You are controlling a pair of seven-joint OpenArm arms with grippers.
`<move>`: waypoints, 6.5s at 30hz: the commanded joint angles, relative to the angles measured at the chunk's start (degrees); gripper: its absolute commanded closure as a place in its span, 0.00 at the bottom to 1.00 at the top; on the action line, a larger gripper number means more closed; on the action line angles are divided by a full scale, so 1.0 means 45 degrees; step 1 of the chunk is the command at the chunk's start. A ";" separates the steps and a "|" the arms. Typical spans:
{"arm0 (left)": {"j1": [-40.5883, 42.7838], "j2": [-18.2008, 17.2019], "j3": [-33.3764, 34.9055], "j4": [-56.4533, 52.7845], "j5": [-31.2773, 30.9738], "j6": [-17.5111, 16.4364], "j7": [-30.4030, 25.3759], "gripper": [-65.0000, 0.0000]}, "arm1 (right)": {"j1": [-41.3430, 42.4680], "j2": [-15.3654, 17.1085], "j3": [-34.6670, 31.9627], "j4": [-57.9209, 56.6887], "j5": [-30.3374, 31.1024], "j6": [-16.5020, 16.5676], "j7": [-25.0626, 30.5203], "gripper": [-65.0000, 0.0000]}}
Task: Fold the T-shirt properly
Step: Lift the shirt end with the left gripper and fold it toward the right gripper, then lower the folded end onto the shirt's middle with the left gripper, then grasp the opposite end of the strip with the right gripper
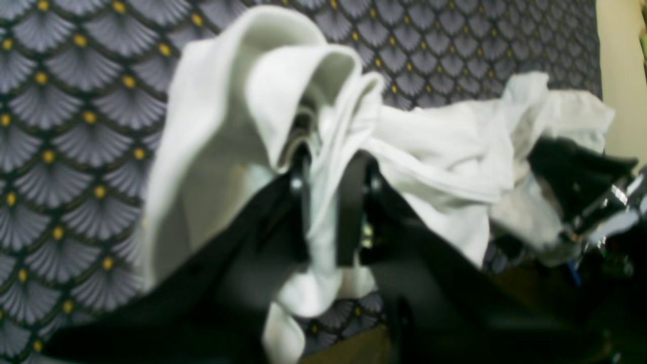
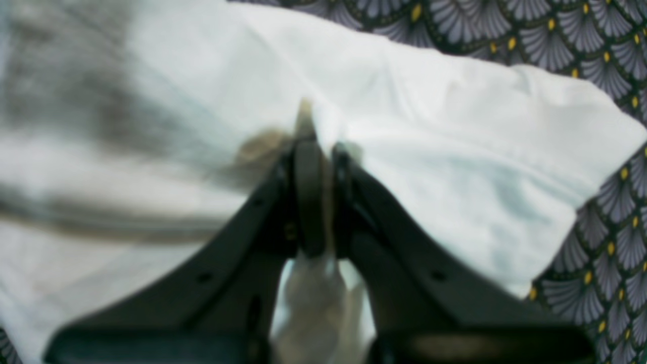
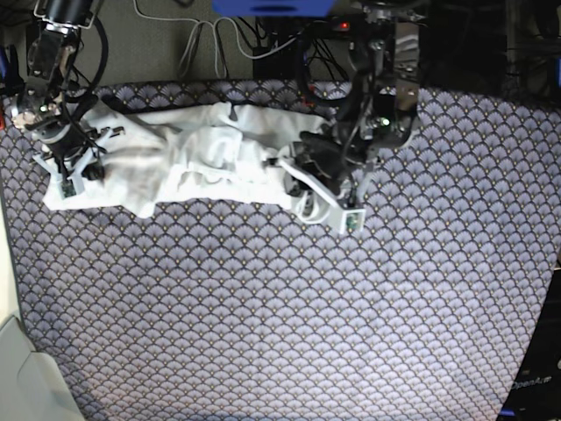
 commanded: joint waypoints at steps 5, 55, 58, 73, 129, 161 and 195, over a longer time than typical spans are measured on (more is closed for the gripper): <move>0.0009 -0.0915 -0.0119 0.1042 -0.0172 0.0370 -0.0175 0.99 | 0.0045 0.0237 -0.0071 0.0037 -0.0047 0.0202 -0.0182 1.00; 0.0419 -0.0056 -0.2483 0.1823 -0.7166 0.0448 0.1818 0.99 | -0.0072 0.0198 -0.0071 0.0037 -0.0047 0.0202 -0.0201 1.00; 0.0282 0.0648 -0.1428 0.1804 -0.5642 0.0389 0.1408 0.99 | -0.0091 0.0179 -0.0071 0.0037 -0.0047 0.0202 -0.0201 1.00; -0.0871 0.0960 0.1365 -0.1263 -0.4431 0.0350 -0.1367 0.99 | -0.0130 0.0218 -0.0071 0.0037 -0.0047 0.0202 -0.0201 1.00; -0.2277 -0.1931 0.0877 -0.4467 -0.7908 0.0370 -0.1601 0.77 | -0.0189 0.0667 -0.0032 0.0154 -0.0047 0.0202 -0.0201 0.91; -0.2336 -0.2068 0.0818 -0.4858 -0.6795 0.0370 -0.1621 0.74 | -0.0033 -0.2810 -0.3998 0.7109 0.0012 0.0202 -0.3288 0.87; -0.2609 -0.1697 0.0799 -0.6772 -0.6638 0.0350 -0.2089 1.00 | 0.0299 -0.2185 -0.3920 0.3436 -0.0027 0.0202 -0.2331 1.00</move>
